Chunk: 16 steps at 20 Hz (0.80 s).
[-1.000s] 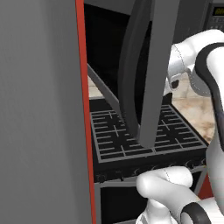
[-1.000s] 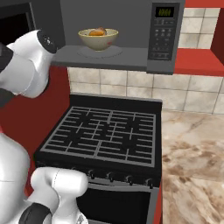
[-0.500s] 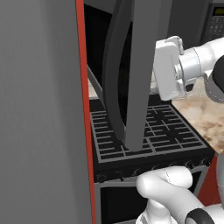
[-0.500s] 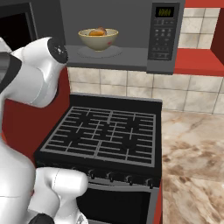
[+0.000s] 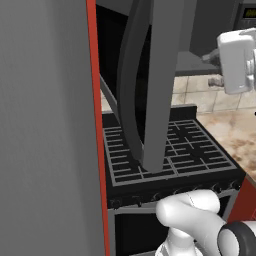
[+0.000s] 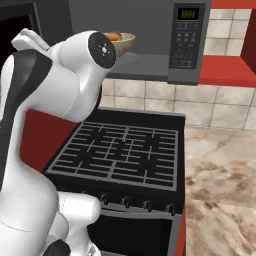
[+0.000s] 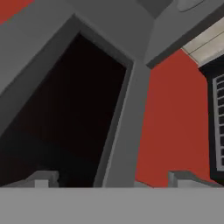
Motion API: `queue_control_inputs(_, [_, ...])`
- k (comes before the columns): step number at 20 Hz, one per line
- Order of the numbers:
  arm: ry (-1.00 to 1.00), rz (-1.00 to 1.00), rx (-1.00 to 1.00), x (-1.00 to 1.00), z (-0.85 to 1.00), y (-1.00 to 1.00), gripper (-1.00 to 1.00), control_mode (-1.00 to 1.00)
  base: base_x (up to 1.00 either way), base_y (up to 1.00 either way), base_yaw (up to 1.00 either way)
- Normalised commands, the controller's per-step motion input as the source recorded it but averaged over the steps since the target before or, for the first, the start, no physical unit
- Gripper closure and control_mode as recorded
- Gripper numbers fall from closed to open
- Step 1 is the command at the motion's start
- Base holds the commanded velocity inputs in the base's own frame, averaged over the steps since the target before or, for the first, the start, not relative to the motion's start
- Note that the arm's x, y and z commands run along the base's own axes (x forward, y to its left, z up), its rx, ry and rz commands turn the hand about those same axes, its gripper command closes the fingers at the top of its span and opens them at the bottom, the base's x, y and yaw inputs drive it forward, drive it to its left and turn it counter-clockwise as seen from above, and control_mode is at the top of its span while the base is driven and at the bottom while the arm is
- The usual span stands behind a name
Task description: The microwave is finished heating the chicken drumstick and carrot. Take the bowl containing the food and place it on the dining counter.
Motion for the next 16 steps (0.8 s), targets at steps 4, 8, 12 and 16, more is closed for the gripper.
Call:
queue_control_inputs(4, [-0.12, -0.24, -0.14, 0.68, 0.02, -1.0, -1.0, -1.0, 0.0, 0.0, 0.0])
queue_control_inputs(8, [-0.04, -0.25, -0.11, 0.82, -0.02, -1.0, -1.0, -1.0, 0.0, 0.0, 0.0])
queue_control_inputs(12, [0.0, -0.33, -0.03, 1.0, -0.2, -0.47, -1.0, -1.0, 0.0, 0.0, 0.0])
queue_control_inputs(16, [-0.01, -0.46, 0.06, 1.0, -0.15, 0.17, -1.0, -1.0, 0.0, 0.0, 0.0])
